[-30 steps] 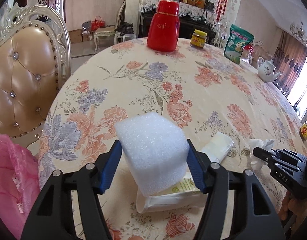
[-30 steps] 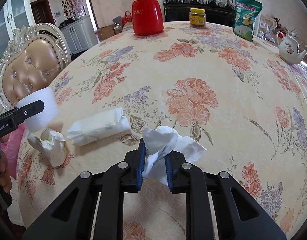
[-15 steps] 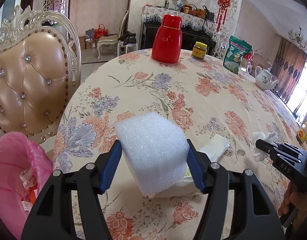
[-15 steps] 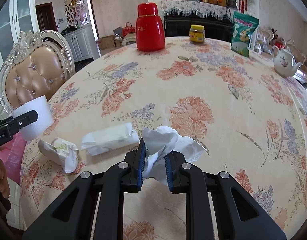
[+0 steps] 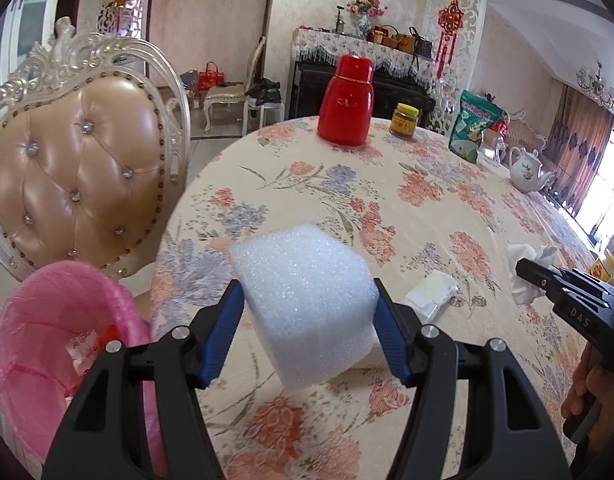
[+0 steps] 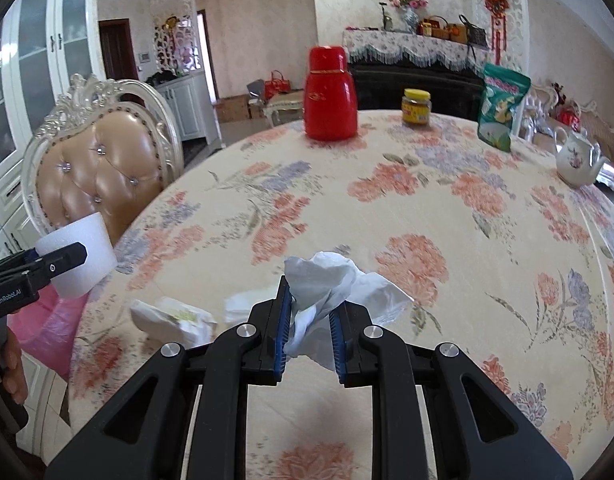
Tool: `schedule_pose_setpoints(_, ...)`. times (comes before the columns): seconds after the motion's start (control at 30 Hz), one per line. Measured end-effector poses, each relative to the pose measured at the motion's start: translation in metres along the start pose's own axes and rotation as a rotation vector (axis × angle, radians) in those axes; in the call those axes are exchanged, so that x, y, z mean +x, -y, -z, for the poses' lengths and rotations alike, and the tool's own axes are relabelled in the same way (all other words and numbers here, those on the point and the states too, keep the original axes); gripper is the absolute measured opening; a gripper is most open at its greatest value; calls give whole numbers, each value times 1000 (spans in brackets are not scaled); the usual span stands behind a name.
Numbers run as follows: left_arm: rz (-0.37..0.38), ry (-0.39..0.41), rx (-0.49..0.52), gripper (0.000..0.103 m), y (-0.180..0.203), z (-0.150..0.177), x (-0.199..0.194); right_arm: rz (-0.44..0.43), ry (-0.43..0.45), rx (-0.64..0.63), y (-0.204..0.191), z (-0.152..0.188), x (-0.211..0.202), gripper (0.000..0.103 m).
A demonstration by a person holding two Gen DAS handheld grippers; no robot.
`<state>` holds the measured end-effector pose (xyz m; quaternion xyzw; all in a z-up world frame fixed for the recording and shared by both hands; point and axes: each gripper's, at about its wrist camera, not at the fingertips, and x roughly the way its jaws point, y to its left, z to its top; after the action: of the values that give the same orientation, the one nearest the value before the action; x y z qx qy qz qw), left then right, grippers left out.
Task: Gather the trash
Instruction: 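Carry the foam block and tissues in both tools over the pink wastebasket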
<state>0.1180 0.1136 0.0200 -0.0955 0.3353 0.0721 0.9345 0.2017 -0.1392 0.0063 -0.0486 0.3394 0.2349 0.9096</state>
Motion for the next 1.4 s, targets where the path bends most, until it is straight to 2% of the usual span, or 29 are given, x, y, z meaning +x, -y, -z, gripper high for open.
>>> schedule_pose_setpoints(0.33,-45,39,-52,62,-43,6,-34,-57,14,-41,-42,-7,-9,19)
schedule_pose_setpoints(0.83,-122,83,-141,62,-125,23,-83,-160,19,-146,-141,-18,-9,19)
schedule_pose_setpoints(1.4,-200,106,-210,62,-199,35,-118,-308,-5,-243,-246,-30,5,19)
